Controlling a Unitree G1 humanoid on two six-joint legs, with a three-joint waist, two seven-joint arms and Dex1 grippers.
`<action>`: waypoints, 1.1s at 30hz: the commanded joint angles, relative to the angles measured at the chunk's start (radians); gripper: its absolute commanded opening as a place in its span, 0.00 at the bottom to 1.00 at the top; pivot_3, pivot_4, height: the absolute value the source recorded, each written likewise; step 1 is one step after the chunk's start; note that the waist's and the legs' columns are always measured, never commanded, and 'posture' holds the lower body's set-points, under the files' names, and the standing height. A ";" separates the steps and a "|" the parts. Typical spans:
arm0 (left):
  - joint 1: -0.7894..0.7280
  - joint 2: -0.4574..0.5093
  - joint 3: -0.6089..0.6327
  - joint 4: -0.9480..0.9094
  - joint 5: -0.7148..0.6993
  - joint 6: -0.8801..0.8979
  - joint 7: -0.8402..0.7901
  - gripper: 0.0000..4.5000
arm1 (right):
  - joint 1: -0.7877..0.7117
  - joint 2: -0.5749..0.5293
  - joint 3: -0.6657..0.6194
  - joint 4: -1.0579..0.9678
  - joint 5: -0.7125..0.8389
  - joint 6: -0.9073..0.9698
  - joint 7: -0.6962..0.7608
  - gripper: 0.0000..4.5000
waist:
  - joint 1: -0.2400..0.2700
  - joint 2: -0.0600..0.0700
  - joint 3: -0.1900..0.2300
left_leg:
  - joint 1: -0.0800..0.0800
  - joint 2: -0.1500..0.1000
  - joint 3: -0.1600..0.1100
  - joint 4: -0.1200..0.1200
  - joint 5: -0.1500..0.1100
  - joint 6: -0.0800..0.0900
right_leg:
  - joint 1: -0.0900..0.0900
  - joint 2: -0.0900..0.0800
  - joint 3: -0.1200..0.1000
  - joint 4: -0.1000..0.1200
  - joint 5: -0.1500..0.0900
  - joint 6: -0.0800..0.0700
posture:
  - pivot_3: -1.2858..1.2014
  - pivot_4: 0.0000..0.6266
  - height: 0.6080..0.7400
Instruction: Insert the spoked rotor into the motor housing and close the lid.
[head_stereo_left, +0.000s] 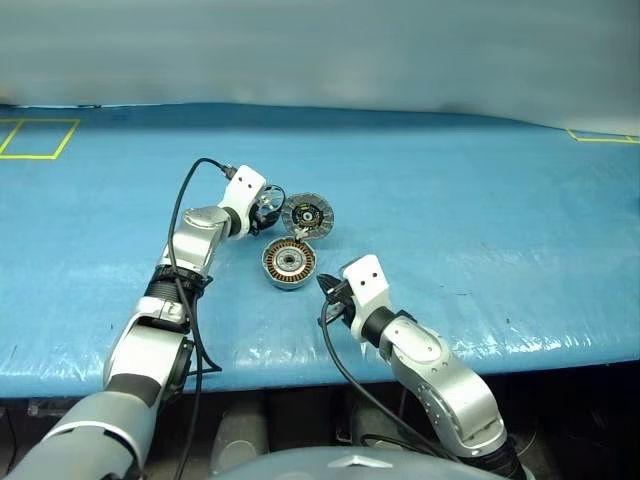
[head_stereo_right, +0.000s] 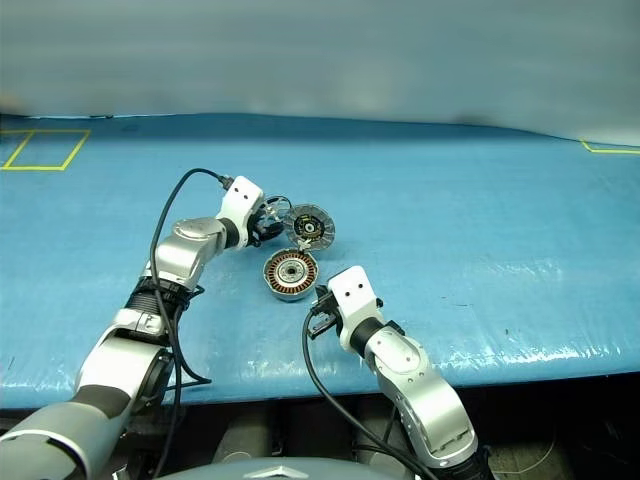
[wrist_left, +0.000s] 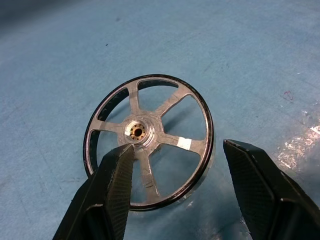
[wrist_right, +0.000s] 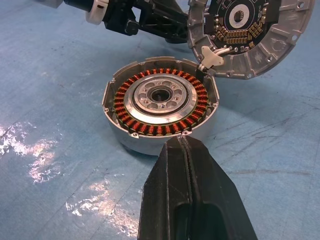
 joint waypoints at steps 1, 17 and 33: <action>-0.048 0.012 0.017 0.025 0.007 -0.054 0.013 0.68 | 0.001 0.010 0.001 -0.027 0.001 0.000 -0.005 0.00 | 0.000 0.000 0.000 | 0.000 0.000 0.000 0.000 0.000 0.000 | 0.000 0.000 0.000 0.000 0.000 0.000 | 0.52 0.24 1.00; -0.070 0.012 0.093 0.071 -0.079 -0.070 -0.054 0.68 | 0.007 0.027 0.012 -0.023 -0.010 0.007 -0.005 0.00 | 0.000 0.000 0.000 | 0.000 0.000 0.000 0.000 0.000 0.000 | 0.000 0.000 0.000 0.000 0.000 0.000 | 0.52 0.24 1.00; -0.182 0.016 0.066 0.350 -0.001 -0.215 -0.026 0.68 | 0.011 0.030 -0.002 -0.028 -0.018 0.019 -0.006 0.00 | 0.000 0.000 0.000 | 0.000 0.000 0.000 0.001 0.000 0.000 | 0.000 0.000 0.000 0.000 0.000 0.000 | 0.52 0.24 1.00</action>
